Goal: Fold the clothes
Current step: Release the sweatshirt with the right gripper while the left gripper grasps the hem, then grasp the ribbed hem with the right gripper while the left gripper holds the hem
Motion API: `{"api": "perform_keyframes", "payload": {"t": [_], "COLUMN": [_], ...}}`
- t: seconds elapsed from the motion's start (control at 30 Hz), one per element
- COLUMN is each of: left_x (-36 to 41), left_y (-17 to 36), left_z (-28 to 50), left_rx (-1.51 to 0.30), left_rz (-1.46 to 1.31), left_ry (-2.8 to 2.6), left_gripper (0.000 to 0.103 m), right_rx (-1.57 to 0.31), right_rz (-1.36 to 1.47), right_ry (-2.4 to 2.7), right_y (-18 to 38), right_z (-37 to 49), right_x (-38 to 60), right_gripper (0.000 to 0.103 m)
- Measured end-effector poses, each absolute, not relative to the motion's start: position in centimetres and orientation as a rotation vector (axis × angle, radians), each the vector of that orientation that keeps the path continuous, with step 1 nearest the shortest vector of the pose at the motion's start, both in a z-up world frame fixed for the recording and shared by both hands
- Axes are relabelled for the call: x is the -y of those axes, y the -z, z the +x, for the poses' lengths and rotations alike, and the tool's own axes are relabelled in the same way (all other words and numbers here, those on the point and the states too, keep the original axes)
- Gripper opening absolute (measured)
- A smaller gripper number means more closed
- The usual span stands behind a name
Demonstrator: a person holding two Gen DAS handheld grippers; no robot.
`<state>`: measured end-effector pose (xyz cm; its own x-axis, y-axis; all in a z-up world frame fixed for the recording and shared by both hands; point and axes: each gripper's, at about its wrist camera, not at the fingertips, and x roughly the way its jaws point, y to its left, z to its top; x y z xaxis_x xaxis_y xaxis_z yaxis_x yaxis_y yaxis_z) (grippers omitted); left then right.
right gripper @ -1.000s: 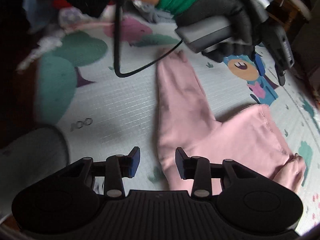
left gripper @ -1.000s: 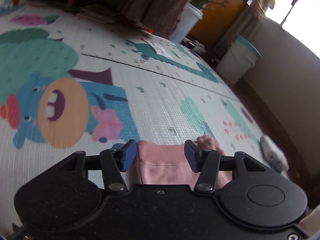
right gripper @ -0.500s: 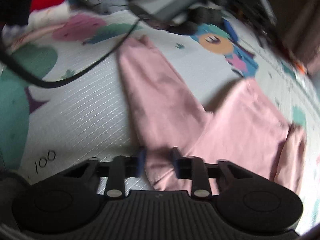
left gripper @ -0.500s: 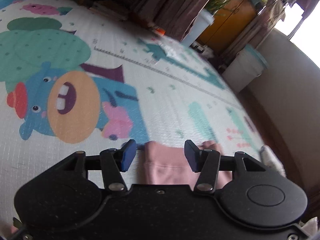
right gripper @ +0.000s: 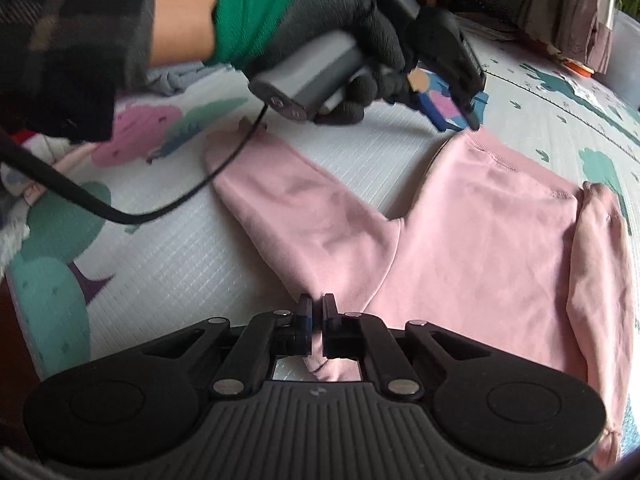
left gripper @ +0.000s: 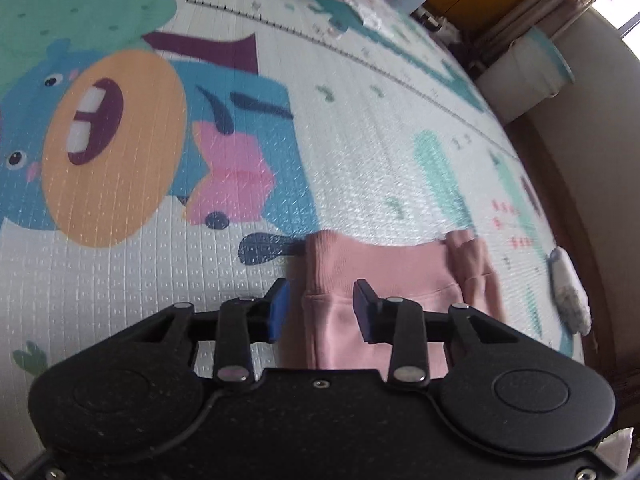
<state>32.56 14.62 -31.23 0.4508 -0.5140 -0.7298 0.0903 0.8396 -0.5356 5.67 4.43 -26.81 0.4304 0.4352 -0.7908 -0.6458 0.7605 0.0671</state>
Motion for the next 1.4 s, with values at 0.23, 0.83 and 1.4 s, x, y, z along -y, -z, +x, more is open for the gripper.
{"api": "perform_keyframes", "payload": {"t": [0.23,0.83,1.4], "left_x": [-13.9,-5.8,-2.5], "left_y": [31.2,26.3,27.2], "left_z": [33.9,33.0,33.4], "left_rx": [-1.069,-0.980,-0.998], "left_rz": [-0.439,-0.337,-0.293], "left_ry": [0.367,0.295,0.271], "left_gripper": [0.011,0.009,0.009], "right_rx": [-0.881,-0.877,-0.895], "right_rz": [-0.206,0.096,0.302], "right_ry": [-0.674,-0.443,-0.403], "right_y": [25.8,24.9,27.9], "right_z": [5.8,5.2,5.9], "right_x": [-3.6,4.9,11.3], "right_gripper": [0.006,0.005,0.006]}}
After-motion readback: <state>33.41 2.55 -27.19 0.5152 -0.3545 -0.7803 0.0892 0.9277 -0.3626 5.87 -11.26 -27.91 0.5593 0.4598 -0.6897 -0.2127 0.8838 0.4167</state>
